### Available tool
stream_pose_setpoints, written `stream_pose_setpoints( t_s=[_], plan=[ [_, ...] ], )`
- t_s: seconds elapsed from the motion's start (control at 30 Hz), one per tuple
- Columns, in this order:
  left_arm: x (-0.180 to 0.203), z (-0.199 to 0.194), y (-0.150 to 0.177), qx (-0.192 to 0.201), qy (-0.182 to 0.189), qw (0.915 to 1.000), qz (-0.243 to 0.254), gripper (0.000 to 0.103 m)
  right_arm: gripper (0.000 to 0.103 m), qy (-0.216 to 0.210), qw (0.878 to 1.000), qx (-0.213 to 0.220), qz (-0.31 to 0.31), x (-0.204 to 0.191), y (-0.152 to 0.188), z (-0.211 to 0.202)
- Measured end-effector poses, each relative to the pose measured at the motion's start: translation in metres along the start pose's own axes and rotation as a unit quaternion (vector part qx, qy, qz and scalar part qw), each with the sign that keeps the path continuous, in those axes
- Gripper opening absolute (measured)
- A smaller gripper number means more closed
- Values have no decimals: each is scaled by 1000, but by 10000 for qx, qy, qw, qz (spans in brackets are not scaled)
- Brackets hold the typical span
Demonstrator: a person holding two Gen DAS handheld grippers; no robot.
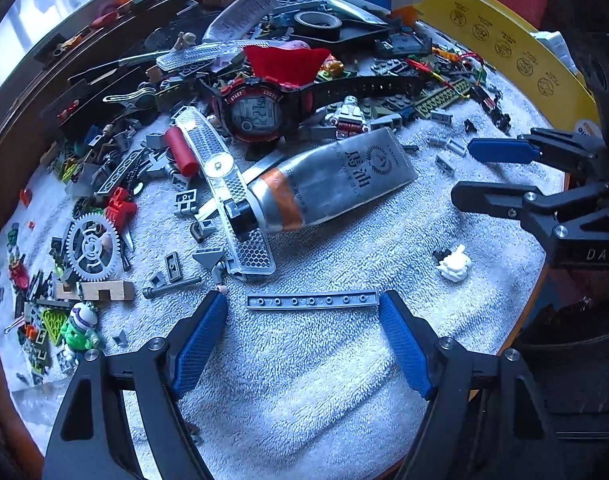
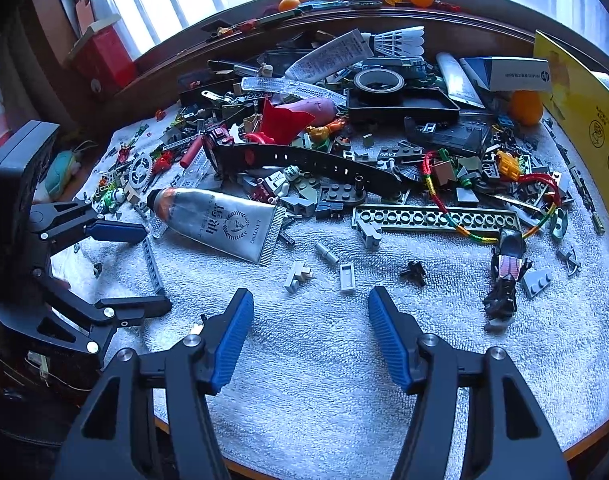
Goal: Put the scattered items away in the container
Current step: 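Lower the left gripper onto the grey Lego beam and close it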
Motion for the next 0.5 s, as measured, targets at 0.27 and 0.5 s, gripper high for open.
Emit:
stream_pose_setpoints(
  t_s=[0.27, 0.5],
  plan=[
    [-6, -4, -3, 125, 181, 9995, -241, 74, 66, 106, 9999, 33, 58, -2, 0, 1],
    [-6, -7, 4, 323, 198, 9990, -249, 65, 66, -108, 9992, 45, 373, 3, 2, -3]
  ],
)
Point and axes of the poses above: each gripper's, at about its wrist camera, not at the fingertips, and z roughly the way its jaws point, x to its right, y to its underside, the point moved 9 cm from there along z, roughly the way its jaws point, and after that the axes turned 2 degrees about -y, right-handed, at the moved point
